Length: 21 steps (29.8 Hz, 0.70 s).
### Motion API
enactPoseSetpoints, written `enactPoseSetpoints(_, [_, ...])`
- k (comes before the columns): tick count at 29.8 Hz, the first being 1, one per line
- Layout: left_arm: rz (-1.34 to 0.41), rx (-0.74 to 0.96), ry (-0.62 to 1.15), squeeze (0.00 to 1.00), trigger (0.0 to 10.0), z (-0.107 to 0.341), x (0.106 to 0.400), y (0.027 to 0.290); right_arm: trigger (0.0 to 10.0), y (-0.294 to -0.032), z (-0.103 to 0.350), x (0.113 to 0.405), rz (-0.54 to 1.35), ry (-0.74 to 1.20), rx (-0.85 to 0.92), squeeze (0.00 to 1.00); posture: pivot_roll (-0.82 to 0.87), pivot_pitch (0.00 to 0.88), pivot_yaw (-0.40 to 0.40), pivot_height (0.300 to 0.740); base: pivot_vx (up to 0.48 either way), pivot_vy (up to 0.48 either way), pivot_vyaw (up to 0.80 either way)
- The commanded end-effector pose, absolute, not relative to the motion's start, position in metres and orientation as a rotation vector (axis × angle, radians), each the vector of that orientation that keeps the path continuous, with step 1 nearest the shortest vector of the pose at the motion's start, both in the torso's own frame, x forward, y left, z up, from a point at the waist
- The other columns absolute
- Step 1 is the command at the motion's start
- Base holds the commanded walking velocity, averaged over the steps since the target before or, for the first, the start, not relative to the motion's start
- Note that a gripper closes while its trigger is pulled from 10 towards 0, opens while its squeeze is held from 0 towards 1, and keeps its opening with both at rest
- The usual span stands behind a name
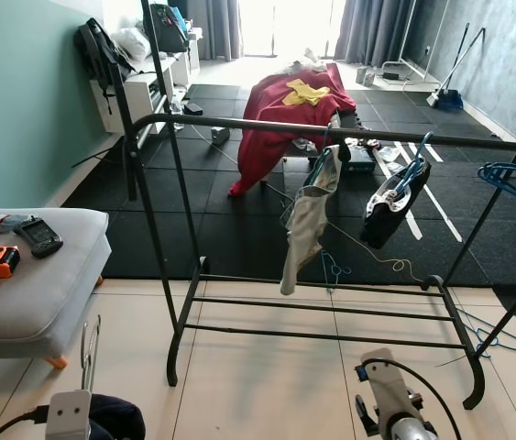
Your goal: Hang hanger
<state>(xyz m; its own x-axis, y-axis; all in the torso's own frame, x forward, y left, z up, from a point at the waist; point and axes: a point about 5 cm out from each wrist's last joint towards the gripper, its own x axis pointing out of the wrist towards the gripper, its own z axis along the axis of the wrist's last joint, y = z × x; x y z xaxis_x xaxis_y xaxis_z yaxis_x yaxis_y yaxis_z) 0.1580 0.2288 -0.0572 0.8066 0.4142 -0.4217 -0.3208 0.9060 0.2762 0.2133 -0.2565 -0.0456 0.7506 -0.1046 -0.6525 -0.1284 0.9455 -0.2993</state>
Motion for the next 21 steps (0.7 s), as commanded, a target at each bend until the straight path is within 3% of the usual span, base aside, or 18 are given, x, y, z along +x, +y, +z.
enactPoseSetpoints(1, [0.377, 0.197, 0.492, 0.00, 10.0, -0.059, 0.154, 0.221, 10.0, -0.262, -0.049, 0.206, 0.005, 0.755, -0.322, 0.00, 0.03, 0.000, -0.058, 0.740, 0.000, 0.000, 0.00])
enactPoseSetpoints(21, [0.313, 0.199, 0.474, 0.00, 10.0, -0.055, 0.160, 0.216, 10.0, -0.245, -0.045, 0.221, 0.047, 0.730, -0.285, 0.00, 0.04, 0.000, -0.047, 0.740, 0.000, 0.000, 0.00])
